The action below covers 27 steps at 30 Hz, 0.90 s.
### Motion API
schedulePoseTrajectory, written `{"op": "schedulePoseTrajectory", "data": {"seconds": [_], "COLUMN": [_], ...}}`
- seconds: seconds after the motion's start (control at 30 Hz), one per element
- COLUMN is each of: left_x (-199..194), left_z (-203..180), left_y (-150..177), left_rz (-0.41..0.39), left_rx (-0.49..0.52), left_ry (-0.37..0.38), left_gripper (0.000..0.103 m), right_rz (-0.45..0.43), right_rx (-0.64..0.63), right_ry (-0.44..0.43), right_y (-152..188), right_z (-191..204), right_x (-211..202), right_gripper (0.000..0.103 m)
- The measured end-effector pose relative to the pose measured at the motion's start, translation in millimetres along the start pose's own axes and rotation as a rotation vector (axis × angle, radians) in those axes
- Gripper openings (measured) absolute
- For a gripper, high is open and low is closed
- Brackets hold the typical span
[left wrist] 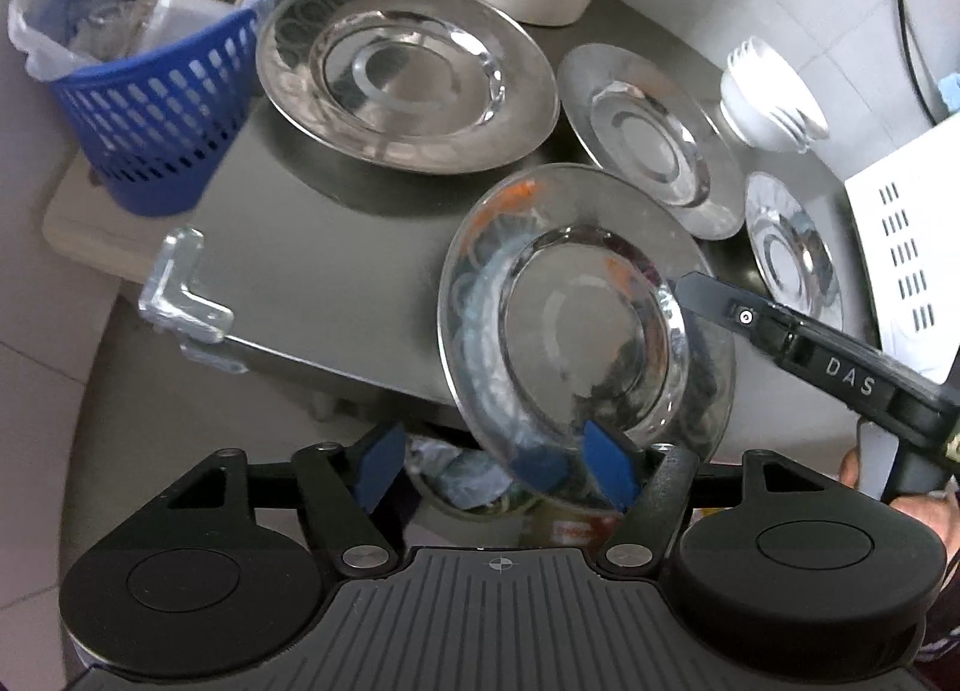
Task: Organize plates and bowls
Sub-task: 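Lift both steel plates and carry them toward the plate near the bowl stack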
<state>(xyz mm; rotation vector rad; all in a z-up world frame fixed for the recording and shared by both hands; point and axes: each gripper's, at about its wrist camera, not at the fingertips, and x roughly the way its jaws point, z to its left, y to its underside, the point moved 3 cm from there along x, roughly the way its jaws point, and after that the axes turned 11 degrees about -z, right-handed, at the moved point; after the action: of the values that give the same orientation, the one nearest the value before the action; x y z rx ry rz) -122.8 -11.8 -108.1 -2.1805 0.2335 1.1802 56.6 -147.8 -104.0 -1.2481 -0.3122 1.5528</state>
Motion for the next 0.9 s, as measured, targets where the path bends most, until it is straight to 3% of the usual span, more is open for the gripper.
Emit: {"op": "schedulePoseTrajectory", "data": {"seconds": [0.23, 0.3, 0.37, 0.43, 0.7, 0.9], "left_x": [6.2, 4.8, 1.5, -3.5, -19.6, -33.4], "left_z": [-0.4, -0.3, -1.7, -1.2, -5.4, -21.5], "left_y": [-1.1, -0.7, -1.1, -1.7, -6.7, -13.6], "left_rz": [0.002, 0.007, -0.005, -0.010, -0.021, -0.048], "left_rx": [-0.023, -0.033, -0.011, -0.006, 0.017, 0.077], "left_ry": [-0.013, -0.002, -0.024, -0.028, -0.059, -0.059], "left_gripper": [0.103, 0.103, 0.103, 0.103, 0.103, 0.102], "right_rz": [0.005, 0.008, 0.013, 0.010, 0.027, -0.021], "right_rx": [-0.046, -0.073, -0.108, -0.148, -0.112, -0.090], "right_ry": [-0.016, -0.018, -0.009, 0.006, 0.005, 0.003], "right_y": [-0.6, 0.0, 2.3, 4.8, 11.0, 2.2], "right_z": [10.0, 15.3, 21.5, 27.2, 33.8, 36.3], "right_x": [9.5, 12.2, 14.0, 13.5, 6.3, -12.1], "right_gripper": [0.041, 0.038, 0.028, 0.028, 0.028, 0.028]}}
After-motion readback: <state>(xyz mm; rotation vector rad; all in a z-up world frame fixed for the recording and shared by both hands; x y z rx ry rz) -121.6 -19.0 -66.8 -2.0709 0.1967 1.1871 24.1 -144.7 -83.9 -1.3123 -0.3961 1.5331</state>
